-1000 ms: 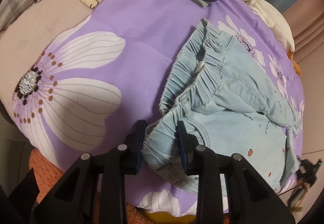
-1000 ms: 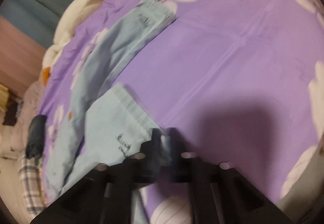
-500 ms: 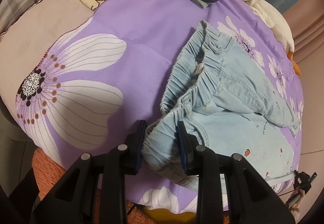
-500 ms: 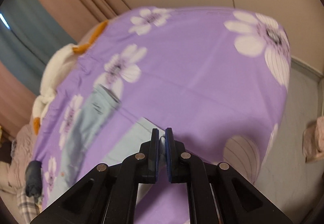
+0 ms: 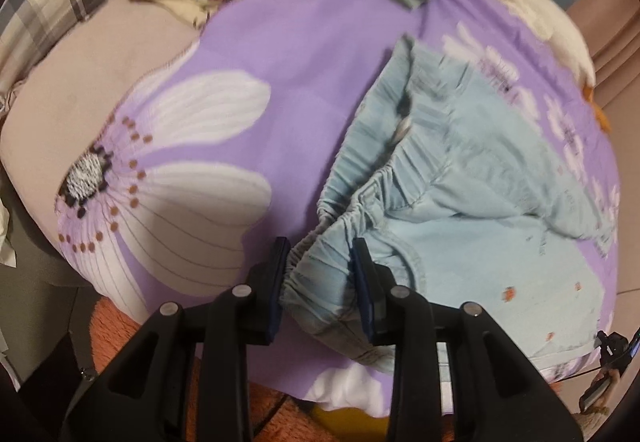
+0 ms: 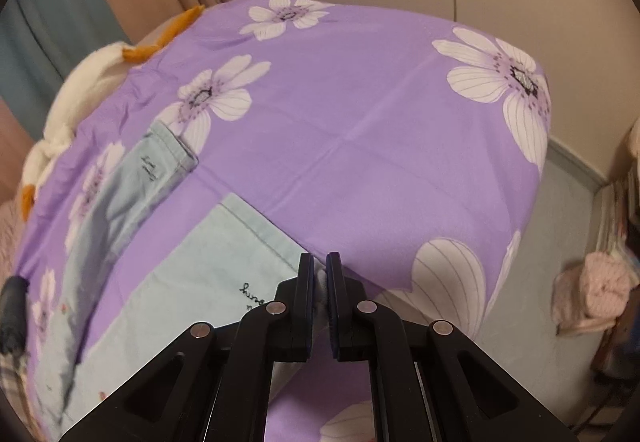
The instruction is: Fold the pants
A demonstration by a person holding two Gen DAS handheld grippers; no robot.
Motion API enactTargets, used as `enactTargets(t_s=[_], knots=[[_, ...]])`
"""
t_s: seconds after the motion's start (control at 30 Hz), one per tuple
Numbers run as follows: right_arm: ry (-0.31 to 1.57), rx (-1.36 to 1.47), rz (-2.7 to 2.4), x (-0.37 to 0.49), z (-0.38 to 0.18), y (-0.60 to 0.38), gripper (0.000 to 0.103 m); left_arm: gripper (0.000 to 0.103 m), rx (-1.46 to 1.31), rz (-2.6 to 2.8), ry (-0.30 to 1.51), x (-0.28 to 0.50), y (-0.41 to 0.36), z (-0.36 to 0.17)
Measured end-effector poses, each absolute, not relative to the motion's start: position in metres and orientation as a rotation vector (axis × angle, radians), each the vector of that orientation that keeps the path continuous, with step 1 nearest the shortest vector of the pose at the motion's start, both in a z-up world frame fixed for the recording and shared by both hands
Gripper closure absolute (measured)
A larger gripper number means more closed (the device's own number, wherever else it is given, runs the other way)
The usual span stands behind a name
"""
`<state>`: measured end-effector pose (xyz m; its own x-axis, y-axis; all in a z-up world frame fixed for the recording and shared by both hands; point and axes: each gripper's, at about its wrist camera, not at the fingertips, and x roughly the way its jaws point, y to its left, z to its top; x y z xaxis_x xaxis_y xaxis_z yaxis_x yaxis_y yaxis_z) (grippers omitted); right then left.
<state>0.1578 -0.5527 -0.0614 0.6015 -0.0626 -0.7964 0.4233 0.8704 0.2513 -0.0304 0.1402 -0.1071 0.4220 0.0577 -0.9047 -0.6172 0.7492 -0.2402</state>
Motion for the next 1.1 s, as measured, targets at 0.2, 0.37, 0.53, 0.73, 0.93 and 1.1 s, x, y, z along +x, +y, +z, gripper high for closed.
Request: enactTargets(t_s=[0.2, 0.37, 0.53, 0.73, 0.93, 1.1], knots=[[0.961, 0.407, -0.346, 0.166, -0.093, -0.550, 0.096, 0.067, -0.572, 0.473, 1.071, -0.026, 0.137, -0.111], [0.973, 0.356, -0.375, 0.170, -0.091, -0.546, 0.096, 0.066, -0.627, 0.460, 1.058, -0.027, 0.144, -0.114], [0.971, 0.347, -0.391, 0.174, -0.092, -0.542, 0.096, 0.066, -0.653, 0.445, 1.050, -0.031, 0.146, -0.114], [0.974, 0.338, -0.399, 0.175, -0.093, -0.539, 0.096, 0.066, -0.657, 0.439, 1.046, -0.034, 0.147, -0.115], [0.975, 0.338, -0.406, 0.177, -0.094, -0.539, 0.096, 0.066, -0.657, 0.440, 1.046, -0.033, 0.146, -0.115], [0.979, 0.332, -0.414, 0.178, -0.094, -0.538, 0.096, 0.065, -0.663, 0.436, 1.045, -0.034, 0.146, -0.115]])
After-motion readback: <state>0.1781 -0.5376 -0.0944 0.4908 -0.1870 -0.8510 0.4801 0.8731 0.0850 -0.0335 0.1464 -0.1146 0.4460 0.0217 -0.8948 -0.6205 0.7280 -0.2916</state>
